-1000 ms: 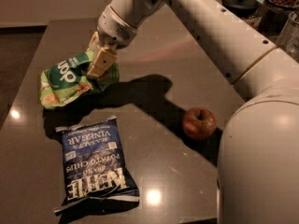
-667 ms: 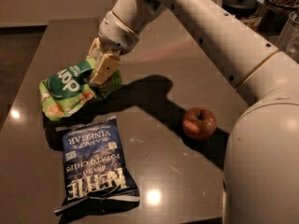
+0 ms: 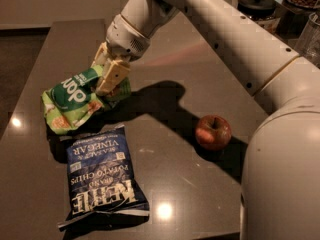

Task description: Move green rice chip bag near blue chip bag

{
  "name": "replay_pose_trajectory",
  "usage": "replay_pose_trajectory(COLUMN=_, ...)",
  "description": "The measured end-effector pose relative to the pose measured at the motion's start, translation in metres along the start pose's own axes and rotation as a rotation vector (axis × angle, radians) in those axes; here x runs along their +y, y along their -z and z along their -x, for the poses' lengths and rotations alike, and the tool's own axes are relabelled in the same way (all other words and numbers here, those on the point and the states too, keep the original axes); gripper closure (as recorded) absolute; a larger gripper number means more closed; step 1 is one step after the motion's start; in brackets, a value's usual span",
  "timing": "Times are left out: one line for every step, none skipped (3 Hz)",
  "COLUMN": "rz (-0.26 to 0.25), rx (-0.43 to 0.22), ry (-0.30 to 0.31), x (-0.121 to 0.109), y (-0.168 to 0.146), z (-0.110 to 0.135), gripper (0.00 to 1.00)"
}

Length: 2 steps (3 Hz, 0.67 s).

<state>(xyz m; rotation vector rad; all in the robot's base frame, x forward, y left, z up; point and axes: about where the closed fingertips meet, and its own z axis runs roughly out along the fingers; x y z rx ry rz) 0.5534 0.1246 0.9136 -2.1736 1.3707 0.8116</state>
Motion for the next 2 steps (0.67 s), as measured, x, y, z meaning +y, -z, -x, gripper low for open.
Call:
replay_pose_trajectory(rz=-0.003, rx=-0.003, ry=0.001, x=-0.0019, y=-0.002, z=0.001, gripper=0.02)
replay_pose_trajectory(rz=-0.005, rx=-0.005, ry=0.001, x=-0.0031, y=-0.0031, z=0.0017, gripper=0.0)
